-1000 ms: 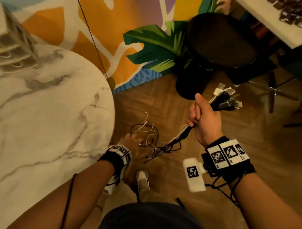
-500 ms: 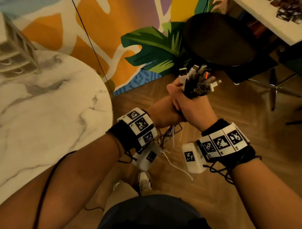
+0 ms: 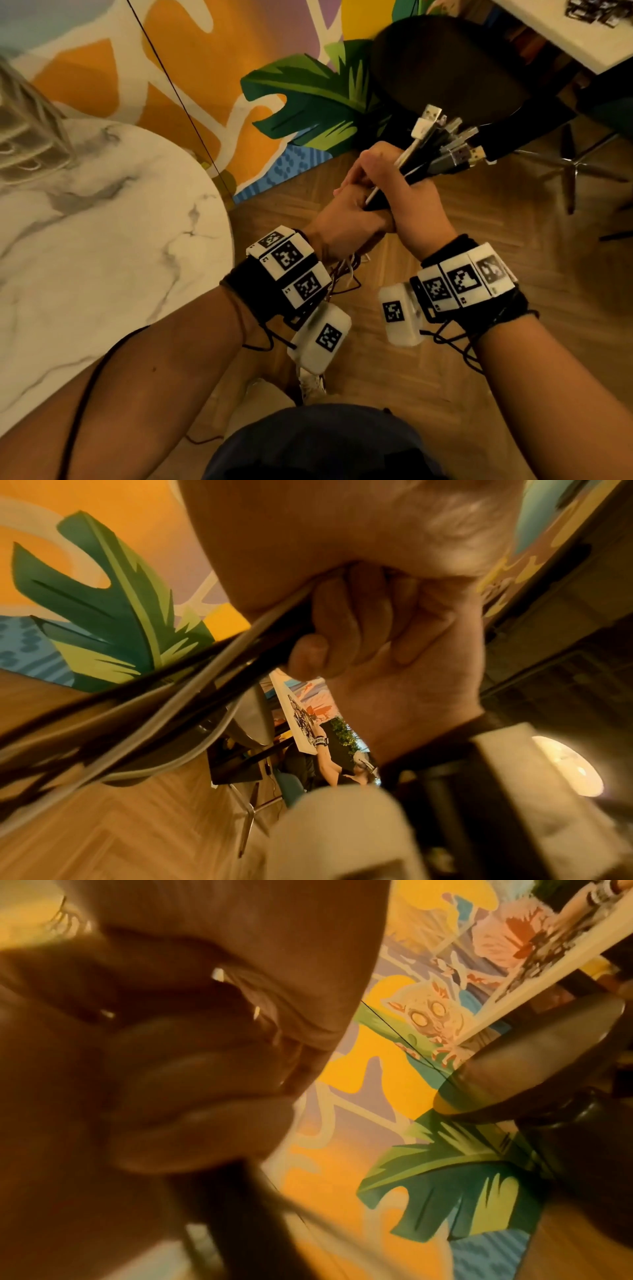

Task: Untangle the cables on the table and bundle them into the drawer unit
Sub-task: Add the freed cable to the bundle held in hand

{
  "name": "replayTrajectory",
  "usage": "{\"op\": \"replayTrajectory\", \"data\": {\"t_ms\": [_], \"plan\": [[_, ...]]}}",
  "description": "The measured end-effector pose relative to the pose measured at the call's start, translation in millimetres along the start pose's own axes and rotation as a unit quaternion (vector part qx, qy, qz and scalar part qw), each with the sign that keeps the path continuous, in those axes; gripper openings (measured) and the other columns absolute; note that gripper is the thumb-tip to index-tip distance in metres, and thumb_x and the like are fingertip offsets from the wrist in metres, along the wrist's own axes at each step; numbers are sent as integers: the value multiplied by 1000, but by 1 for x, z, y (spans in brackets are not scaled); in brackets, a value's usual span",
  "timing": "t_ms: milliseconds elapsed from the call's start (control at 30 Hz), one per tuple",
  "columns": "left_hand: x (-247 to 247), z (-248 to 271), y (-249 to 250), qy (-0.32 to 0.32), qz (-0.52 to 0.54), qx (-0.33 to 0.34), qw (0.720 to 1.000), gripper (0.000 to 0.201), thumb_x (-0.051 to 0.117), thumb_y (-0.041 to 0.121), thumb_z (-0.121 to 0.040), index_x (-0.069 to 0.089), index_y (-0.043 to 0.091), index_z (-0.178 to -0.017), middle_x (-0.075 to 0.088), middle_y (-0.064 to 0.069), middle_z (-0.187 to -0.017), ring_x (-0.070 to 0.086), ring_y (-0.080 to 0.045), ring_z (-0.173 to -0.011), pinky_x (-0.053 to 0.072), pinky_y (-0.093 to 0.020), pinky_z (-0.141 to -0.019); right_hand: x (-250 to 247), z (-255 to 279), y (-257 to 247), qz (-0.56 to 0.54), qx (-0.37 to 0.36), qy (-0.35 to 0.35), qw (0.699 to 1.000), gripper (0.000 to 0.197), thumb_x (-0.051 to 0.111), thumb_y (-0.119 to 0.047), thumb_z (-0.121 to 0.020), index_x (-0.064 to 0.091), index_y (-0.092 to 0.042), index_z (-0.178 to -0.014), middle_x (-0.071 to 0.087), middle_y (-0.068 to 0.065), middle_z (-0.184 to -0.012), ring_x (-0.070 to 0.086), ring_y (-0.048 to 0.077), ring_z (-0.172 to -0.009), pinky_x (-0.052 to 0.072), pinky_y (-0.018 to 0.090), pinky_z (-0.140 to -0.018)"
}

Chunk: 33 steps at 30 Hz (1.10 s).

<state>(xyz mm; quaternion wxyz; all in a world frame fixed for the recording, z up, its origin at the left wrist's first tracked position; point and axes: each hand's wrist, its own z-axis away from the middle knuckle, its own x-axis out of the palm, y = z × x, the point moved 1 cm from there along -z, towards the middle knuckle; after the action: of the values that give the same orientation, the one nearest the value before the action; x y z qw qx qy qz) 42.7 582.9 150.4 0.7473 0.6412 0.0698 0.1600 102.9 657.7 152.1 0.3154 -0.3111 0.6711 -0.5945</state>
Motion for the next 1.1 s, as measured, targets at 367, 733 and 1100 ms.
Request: {"op": "replayTrajectory", "data": {"t_ms": [367, 733, 1100], "plan": [[-34, 7, 23, 163, 11, -20, 986, 53, 54, 13, -91, 30, 15, -44, 29, 4, -33, 22, -13, -28, 22, -21, -37, 67, 38, 67, -31, 42, -21, 998, 31, 55, -46, -79, 57, -15, -77, 59, 8, -65, 55, 14, -61, 44, 20, -54], [-109, 24, 102, 142, -586, 65, 795, 41, 50, 34, -94, 54, 9, -62, 46, -7, -54, 34, -13, -42, 25, -21, -41, 16, 45, 198, 229, 341, -3, 912, 37, 59, -18, -90, 46, -12, -55, 37, 1, -50, 32, 14, -46, 28, 28, -51], [-98, 12, 41, 104, -583, 105, 799, 38, 40, 40, -91, 60, 11, -76, 57, -4, -63, 45, -21, -54, 34, -32, -51, 21, 17, 149, 61, 343, 87, 933, 34, 56, -16, -84, 42, -19, -53, 38, -5, -43, 34, 17, -41, 27, 24, -42]]}}
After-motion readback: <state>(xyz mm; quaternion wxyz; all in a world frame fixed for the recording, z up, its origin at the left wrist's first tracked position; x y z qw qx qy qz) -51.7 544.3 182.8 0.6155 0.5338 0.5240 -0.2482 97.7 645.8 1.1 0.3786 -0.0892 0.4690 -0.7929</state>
